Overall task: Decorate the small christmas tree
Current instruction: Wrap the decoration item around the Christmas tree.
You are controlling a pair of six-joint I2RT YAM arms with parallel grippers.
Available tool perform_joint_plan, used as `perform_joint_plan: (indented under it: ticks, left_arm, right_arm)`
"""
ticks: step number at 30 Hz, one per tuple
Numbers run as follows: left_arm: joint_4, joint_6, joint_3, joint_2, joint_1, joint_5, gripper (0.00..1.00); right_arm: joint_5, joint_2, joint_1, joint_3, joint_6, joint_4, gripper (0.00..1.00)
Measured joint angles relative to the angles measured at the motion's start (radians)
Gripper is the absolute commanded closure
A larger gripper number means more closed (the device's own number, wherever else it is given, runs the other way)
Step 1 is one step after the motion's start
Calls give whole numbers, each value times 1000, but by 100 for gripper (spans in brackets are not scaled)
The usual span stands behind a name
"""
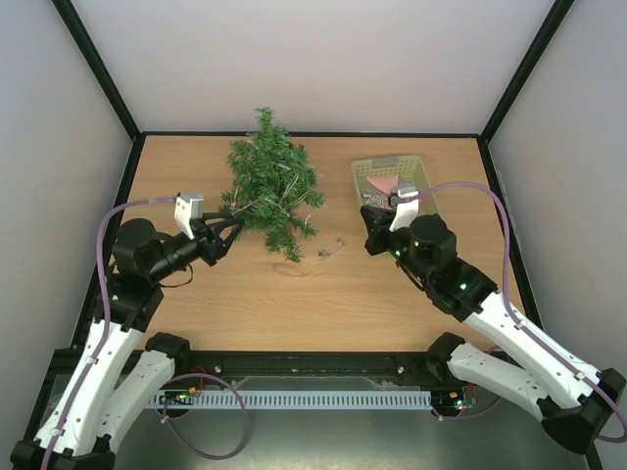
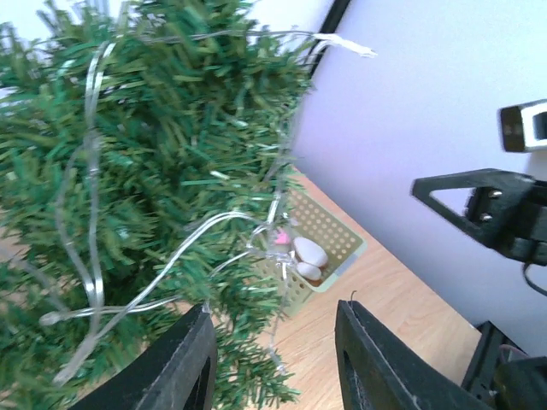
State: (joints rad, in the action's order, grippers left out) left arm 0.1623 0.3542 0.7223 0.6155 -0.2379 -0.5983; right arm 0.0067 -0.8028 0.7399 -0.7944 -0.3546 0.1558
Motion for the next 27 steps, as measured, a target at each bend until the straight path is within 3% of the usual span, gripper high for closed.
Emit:
perform_joint_plan:
  ticks: [6,9,14,18,27]
  left_arm:
    - [0,-32,19,-1,-74,64,58]
    - [13,-27,16,-4,-78,122,58]
    - [30,56,-18,-8,-78,215,59]
    - [23,155,-91,-6,-78,250,60]
    - [-37,325,-270,23,-83,229,61]
  right_arm:
    - [-51,-107,0,1,68,43,68]
    - [-197,-163,0,47,222,22,55]
    - [-419,-165,1,240,538,-80,53]
    - [-512,-243,5,303,672,-207,53]
    - [-468,-542,130,301,763,-494,51]
